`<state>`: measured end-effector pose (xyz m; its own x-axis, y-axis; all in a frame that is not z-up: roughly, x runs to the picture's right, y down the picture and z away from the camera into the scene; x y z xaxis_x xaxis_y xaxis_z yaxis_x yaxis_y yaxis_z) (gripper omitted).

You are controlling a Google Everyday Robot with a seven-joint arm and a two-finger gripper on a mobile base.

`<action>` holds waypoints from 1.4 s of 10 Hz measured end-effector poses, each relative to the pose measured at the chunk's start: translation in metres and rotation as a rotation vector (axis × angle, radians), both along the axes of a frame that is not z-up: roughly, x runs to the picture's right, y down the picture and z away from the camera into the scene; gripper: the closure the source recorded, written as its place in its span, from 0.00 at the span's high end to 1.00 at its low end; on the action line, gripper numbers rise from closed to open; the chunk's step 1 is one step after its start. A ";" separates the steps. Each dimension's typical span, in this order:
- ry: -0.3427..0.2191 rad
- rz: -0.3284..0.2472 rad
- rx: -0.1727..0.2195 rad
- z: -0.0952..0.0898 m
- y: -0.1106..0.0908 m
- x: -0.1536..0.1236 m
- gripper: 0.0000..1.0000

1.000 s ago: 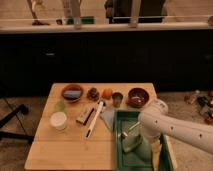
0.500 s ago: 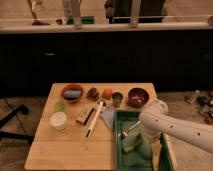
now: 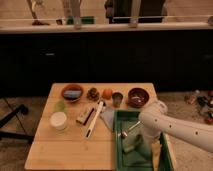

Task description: Place pepper in table surface

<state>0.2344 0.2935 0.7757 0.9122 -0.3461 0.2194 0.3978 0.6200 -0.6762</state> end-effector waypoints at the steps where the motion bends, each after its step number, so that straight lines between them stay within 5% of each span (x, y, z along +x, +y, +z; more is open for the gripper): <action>1: -0.002 0.001 0.018 -0.005 -0.002 -0.001 0.80; 6: -0.019 -0.031 0.106 -0.033 -0.013 -0.019 0.80; 11: -0.132 0.007 0.086 -0.038 -0.012 -0.045 0.80; 14: -0.153 0.014 0.075 -0.035 -0.008 -0.056 0.80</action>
